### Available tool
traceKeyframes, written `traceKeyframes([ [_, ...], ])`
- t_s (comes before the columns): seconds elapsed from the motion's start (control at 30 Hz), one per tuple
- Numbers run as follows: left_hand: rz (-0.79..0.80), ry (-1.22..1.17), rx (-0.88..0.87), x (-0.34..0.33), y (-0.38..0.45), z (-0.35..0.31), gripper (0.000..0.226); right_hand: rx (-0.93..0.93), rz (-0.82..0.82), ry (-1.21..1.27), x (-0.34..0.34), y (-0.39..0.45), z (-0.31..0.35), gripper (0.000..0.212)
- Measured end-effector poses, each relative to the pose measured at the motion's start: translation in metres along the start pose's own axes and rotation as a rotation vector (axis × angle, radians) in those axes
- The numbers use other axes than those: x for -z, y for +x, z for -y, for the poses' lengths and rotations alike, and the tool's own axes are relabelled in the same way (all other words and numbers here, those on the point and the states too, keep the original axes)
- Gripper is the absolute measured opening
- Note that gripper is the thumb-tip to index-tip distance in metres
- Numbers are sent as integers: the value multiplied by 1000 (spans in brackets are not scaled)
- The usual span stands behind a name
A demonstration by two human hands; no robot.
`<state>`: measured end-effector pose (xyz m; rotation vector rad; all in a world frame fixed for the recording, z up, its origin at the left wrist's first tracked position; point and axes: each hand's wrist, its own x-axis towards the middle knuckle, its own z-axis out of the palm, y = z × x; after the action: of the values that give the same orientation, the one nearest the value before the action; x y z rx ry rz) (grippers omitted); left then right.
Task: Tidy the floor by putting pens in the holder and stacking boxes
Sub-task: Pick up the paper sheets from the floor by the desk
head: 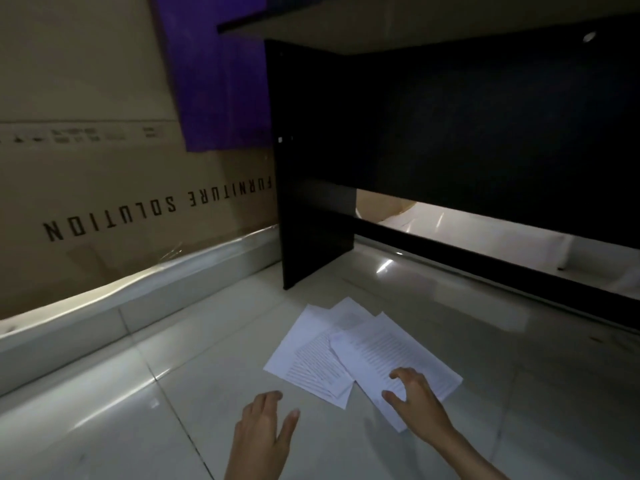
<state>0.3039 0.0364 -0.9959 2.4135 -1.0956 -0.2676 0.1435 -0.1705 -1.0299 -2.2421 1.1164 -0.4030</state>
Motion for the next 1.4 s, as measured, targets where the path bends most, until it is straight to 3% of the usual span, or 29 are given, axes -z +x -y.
traceKeyframes([
  [0.4, 129, 214, 2, -80, 107, -22, 52, -44, 242, -207, -35, 85, -72, 56],
  [0.43, 149, 239, -7, -84, 111, -25, 53, -50, 259, -226, -36, 84, -72, 67],
  [0.53, 217, 288, 17, -105, 129, -23, 54, -74, 290, -291, -52, 81, -81, 131],
  [0.6, 250, 298, 33, -117, 138, -17, 55, -85, 255, -307, -63, 81, -82, 140],
  [0.8, 318, 383, 40, -141, 138, 0, 56, -171, 199, -297, -97, 74, -50, 136],
  [0.93, 172, 335, -88, -148, 119, 14, 47, -189, 253, -286, -109, 70, -26, 79],
  [0.97, 157, 335, -120, -150, 112, 16, 45, -182, 274, -286, -111, 69, -23, 73],
  [1.07, 49, 248, -173, -148, 99, 18, 28, -114, 339, -284, -114, 62, -21, 79],
  [1.1, -9, 206, -170, -147, 100, 23, 18, -78, 360, -269, -114, 61, -21, 70],
  [1.17, -66, 76, -37, -139, 111, 33, 20, -26, 340, -160, -107, 65, -22, 55],
  [1.23, -73, 8, 120, -129, 124, 44, 48, -23, 232, -91, -94, 76, -30, 54],
  [1.3, -61, 44, 251, -115, 137, 52, 54, -63, 159, -152, -80, 90, -43, 59],
  [1.4, 40, 94, 340, -107, 156, 65, 58, -190, 186, -270, -74, 104, -59, 74],
])
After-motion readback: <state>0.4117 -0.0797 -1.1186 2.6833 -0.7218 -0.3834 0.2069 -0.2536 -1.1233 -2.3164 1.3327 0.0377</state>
